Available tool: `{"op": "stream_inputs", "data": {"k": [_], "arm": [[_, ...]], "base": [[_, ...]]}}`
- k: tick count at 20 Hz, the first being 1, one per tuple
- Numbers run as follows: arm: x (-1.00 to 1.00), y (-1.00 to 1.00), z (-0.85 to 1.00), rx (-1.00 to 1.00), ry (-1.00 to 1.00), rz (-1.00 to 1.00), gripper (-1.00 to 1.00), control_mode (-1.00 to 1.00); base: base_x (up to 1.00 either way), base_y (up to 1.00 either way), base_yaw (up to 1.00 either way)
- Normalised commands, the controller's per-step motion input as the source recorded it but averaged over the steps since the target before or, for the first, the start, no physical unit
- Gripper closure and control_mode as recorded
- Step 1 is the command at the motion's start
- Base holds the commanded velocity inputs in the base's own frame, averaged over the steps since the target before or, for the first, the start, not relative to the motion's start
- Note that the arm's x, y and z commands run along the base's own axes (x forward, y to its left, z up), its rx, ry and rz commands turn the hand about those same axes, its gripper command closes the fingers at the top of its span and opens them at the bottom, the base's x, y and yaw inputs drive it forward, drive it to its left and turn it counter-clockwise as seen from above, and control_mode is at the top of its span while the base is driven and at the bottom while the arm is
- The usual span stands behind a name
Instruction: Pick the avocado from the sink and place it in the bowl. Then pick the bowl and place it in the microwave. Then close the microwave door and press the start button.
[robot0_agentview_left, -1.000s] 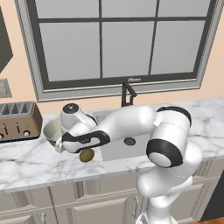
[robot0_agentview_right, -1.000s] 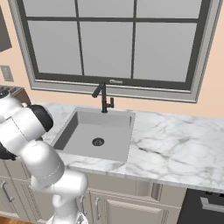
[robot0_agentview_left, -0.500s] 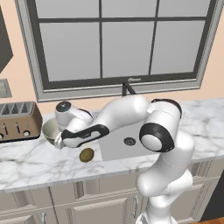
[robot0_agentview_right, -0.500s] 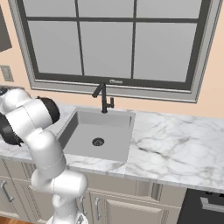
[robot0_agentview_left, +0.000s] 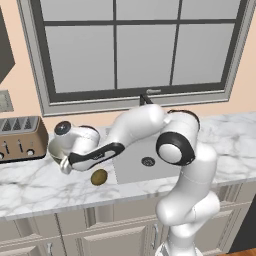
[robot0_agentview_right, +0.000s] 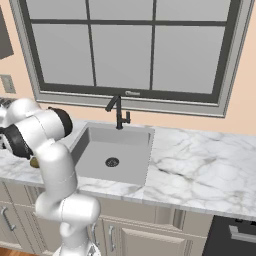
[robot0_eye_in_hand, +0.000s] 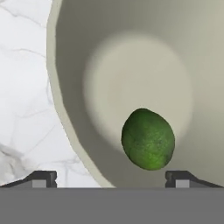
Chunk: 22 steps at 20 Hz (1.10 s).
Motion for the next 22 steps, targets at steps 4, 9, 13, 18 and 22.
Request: {"op": "stream_inputs", "data": {"k": [4, 9, 13, 18, 22], "arm": [[0.31, 0.0, -0.33, -0.08, 0.0, 0.05, -1.0, -1.0], [0.14, 0.0, -0.15, -0.06, -0.04, 0.06, -1.0, -1.0], [0.11, 0.0, -0.33, -0.07, -0.01, 0.07, -1.0, -1.0], [0.05, -0.01, -0.43, -0.07, 0.0, 0.05, 1.0, -1.0], [0.0, -0.14, -0.16, -0.03, -0.02, 0.0, 1.0, -1.0]], "base": [[0.0, 0.0, 0.0], [0.0, 0.0, 0.0], [0.0, 0.0, 0.0], [0.0, 0.0, 0.0], [0.0, 0.0, 0.0]]}}
